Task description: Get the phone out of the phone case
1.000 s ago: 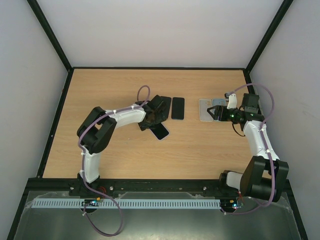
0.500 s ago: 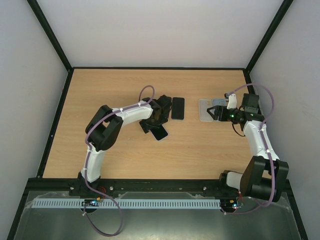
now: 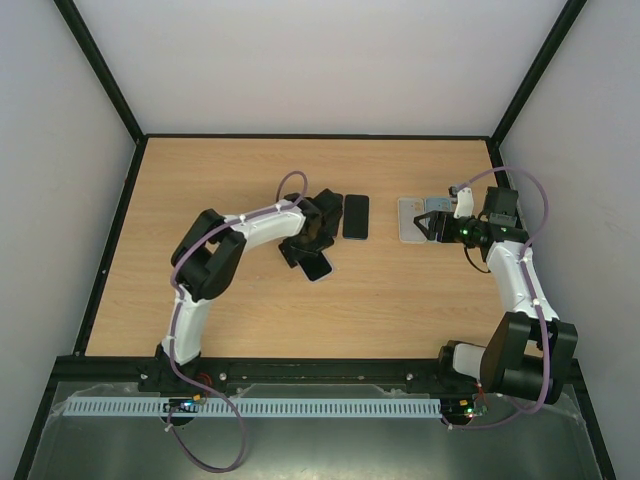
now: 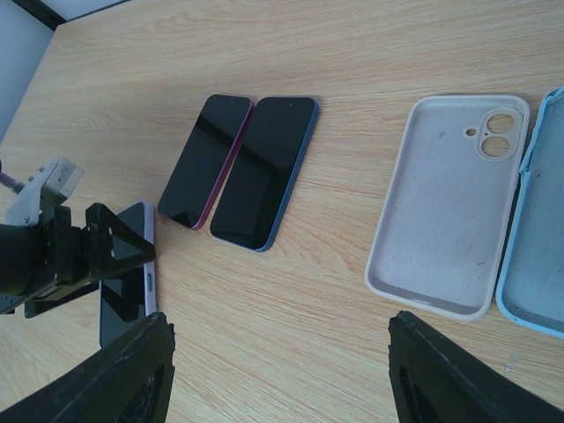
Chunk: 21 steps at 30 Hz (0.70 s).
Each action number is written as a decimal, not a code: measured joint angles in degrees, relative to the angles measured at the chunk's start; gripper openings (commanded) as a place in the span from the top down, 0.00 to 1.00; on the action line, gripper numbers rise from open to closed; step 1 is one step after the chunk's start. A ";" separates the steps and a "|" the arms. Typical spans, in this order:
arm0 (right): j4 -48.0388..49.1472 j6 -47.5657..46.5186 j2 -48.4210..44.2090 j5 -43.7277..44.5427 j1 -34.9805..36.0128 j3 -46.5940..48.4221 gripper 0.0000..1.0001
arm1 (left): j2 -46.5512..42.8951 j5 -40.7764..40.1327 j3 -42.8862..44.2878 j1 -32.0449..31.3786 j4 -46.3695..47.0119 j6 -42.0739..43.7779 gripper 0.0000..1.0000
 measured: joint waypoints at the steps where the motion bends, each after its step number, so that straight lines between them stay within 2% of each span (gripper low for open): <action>1: -0.02 0.00 0.00 -0.02 0.00 0.00 0.35 | 0.00 0.17 0.00 0.37 -0.07 -0.02 0.19; 5: -0.02 0.00 0.00 0.00 0.00 0.00 0.35 | -0.07 0.52 0.00 1.55 -0.20 0.22 0.33; 9: -0.02 0.02 0.00 0.00 0.00 0.00 0.35 | -1.40 -0.24 -1.84 1.55 0.76 0.37 0.41; 18: -0.11 -0.74 0.13 -2.43 0.13 0.04 0.42 | -12.96 -6.69 -7.21 -1.64 0.90 2.21 0.44; 21: -1.68 -1.07 1.46 -3.54 3.34 1.27 0.42 | -18.36 -9.05 -7.41 -3.63 3.13 3.30 0.44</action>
